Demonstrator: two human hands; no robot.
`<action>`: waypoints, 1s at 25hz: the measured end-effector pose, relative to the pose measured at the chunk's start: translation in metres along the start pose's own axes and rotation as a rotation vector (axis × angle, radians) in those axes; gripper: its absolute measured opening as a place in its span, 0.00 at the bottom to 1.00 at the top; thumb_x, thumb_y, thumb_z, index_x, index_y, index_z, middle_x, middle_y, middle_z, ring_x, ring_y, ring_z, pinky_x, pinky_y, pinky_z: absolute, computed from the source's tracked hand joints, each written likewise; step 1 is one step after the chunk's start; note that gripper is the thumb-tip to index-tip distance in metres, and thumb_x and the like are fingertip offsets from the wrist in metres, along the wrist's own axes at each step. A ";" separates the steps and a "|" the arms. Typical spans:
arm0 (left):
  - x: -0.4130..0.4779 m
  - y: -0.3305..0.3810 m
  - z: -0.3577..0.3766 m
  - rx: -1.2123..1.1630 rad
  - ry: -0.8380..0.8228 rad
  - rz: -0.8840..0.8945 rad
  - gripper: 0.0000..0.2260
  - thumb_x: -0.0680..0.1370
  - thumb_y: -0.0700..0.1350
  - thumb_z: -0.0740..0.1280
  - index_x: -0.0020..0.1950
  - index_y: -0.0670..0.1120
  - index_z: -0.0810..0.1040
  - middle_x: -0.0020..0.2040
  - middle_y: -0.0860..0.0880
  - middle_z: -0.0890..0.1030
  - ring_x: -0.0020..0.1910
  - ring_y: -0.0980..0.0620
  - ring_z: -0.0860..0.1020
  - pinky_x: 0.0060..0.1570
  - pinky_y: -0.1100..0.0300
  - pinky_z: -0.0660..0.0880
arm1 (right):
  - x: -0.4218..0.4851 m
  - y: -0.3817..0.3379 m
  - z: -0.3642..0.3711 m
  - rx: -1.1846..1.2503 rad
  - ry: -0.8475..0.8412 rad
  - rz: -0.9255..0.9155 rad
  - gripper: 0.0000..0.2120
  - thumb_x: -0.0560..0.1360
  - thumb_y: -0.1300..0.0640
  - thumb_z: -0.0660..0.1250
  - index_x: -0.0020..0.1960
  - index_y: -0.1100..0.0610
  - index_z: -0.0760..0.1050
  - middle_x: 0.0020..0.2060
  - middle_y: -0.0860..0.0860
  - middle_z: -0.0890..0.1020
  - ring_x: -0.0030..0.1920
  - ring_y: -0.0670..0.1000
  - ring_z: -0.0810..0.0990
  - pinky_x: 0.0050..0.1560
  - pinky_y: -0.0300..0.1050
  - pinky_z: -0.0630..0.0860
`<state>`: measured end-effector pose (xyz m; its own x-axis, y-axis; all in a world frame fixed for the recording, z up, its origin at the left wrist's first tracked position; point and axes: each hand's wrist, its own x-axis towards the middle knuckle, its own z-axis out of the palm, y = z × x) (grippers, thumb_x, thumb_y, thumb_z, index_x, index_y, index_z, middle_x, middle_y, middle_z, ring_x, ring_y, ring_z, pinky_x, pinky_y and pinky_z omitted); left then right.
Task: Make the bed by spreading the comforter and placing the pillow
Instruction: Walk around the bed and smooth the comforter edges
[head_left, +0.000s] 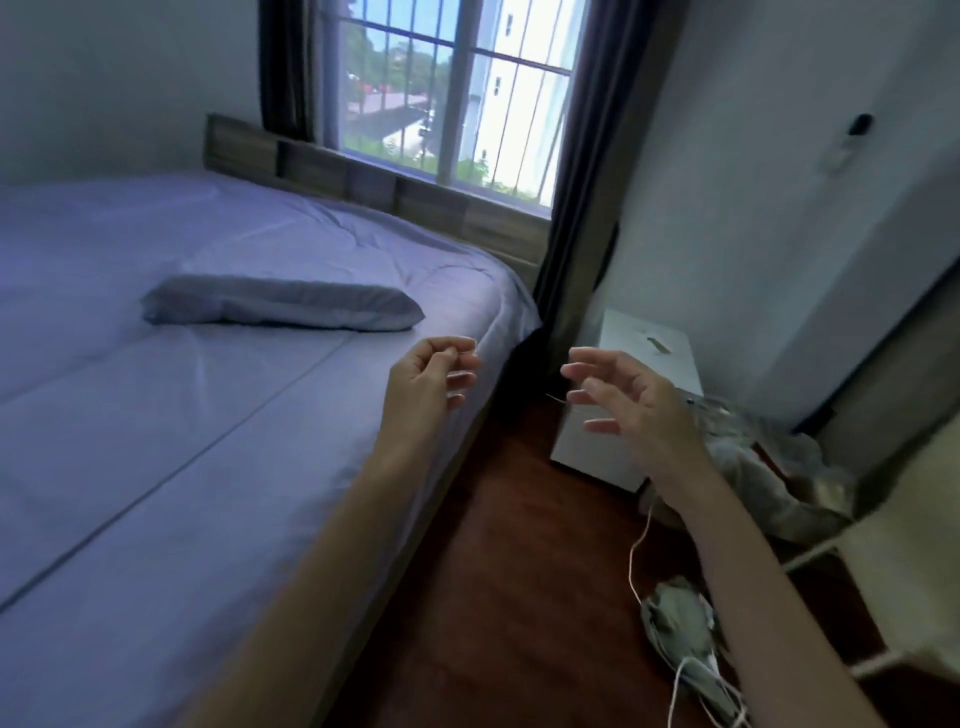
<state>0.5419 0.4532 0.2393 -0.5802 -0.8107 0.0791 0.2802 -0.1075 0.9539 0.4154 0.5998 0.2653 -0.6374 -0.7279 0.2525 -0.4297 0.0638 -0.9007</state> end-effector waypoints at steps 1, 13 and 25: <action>0.023 0.000 0.000 0.004 0.013 -0.008 0.13 0.81 0.38 0.56 0.44 0.48 0.77 0.38 0.51 0.79 0.37 0.54 0.76 0.38 0.62 0.69 | 0.028 0.002 0.006 0.007 -0.022 -0.005 0.14 0.79 0.63 0.61 0.55 0.45 0.77 0.49 0.44 0.83 0.48 0.46 0.82 0.48 0.48 0.78; 0.223 -0.089 -0.093 0.388 0.378 -0.106 0.08 0.81 0.44 0.57 0.57 0.50 0.74 0.53 0.52 0.81 0.49 0.54 0.79 0.46 0.61 0.74 | 0.282 0.095 0.134 0.163 -0.425 0.008 0.13 0.78 0.63 0.61 0.53 0.47 0.77 0.50 0.46 0.84 0.49 0.49 0.82 0.45 0.44 0.76; 0.436 -0.258 -0.284 1.353 0.570 -0.476 0.25 0.82 0.50 0.53 0.77 0.44 0.54 0.79 0.46 0.54 0.78 0.48 0.52 0.75 0.45 0.48 | 0.434 0.281 0.346 0.110 -0.968 0.149 0.14 0.78 0.66 0.60 0.49 0.49 0.78 0.44 0.47 0.84 0.46 0.52 0.82 0.45 0.46 0.76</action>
<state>0.4345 -0.0359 -0.0548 0.0359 -0.9927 -0.1155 -0.9020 -0.0820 0.4238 0.2393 0.0656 0.0000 0.1401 -0.9653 -0.2206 -0.2943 0.1722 -0.9401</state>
